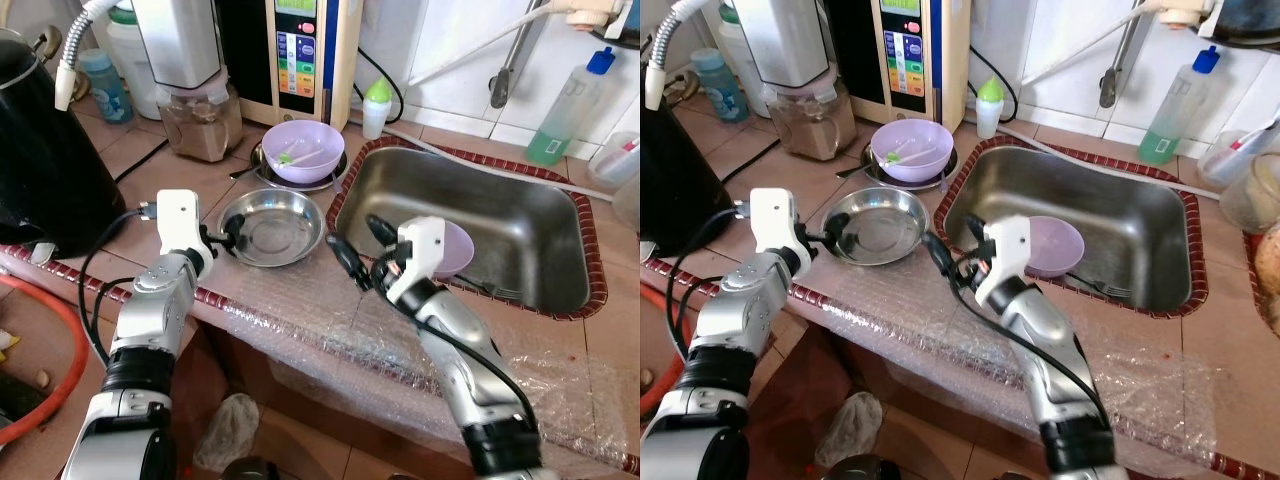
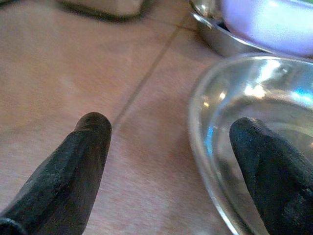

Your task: Kitchen organization

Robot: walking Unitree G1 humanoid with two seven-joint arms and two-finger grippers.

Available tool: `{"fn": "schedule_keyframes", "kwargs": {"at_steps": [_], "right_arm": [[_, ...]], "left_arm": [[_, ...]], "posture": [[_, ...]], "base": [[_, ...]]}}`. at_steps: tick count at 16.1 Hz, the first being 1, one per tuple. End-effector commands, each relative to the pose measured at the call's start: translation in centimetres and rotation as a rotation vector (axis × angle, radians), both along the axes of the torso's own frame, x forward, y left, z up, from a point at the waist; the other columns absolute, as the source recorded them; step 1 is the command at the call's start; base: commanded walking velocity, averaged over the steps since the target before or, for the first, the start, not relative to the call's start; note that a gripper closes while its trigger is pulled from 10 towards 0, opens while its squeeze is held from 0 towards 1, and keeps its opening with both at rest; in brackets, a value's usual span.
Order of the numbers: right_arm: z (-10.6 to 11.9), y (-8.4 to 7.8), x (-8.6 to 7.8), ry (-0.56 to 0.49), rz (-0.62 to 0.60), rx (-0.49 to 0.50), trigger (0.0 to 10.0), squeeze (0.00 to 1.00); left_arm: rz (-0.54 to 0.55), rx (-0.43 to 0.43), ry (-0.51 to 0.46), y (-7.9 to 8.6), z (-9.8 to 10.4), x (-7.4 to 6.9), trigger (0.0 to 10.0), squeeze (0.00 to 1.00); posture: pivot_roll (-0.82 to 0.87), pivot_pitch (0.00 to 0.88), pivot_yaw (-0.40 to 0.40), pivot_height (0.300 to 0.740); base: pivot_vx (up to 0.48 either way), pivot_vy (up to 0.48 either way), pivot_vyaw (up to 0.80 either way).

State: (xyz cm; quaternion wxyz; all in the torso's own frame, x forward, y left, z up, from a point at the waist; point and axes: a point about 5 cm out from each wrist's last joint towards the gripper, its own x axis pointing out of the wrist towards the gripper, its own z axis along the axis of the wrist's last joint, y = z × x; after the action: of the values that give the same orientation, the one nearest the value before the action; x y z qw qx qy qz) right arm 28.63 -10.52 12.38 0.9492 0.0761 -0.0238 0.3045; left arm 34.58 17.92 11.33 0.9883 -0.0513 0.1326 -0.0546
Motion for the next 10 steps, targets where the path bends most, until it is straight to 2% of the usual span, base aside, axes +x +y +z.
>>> {"fn": "schedule_keyframes", "kwargs": {"at_steps": [1, 6, 10], "right_arm": [[0.1, -0.2, -0.3, 0.000, 0.001, -0.019, 10.0, 0.00], [-0.6, 0.2, -1.4, 0.039, -0.013, -0.033, 10.0, 0.00], [-1.2, -0.2, -1.3, 0.073, -0.076, -0.063, 10.0, 0.00]], "left_arm": [[-0.022, -0.018, 0.019, -0.3, 0.2, 0.3, 0.0, 0.00], [-0.054, -0.041, 0.063, 0.0, 0.0, 0.5, 0.0, 0.00], [-0.061, -0.040, 0.071, 0.0, 0.1, 0.7, 0.0, 0.00]], "posture": [[0.00, 0.000, 0.050, 0.740], [0.00, 0.000, 0.075, 0.740], [-0.01, 0.000, 0.081, 0.740]], "base": [[0.000, 0.000, 0.00], [0.000, 0.000, 0.00], [0.000, 0.000, 0.00]]}}
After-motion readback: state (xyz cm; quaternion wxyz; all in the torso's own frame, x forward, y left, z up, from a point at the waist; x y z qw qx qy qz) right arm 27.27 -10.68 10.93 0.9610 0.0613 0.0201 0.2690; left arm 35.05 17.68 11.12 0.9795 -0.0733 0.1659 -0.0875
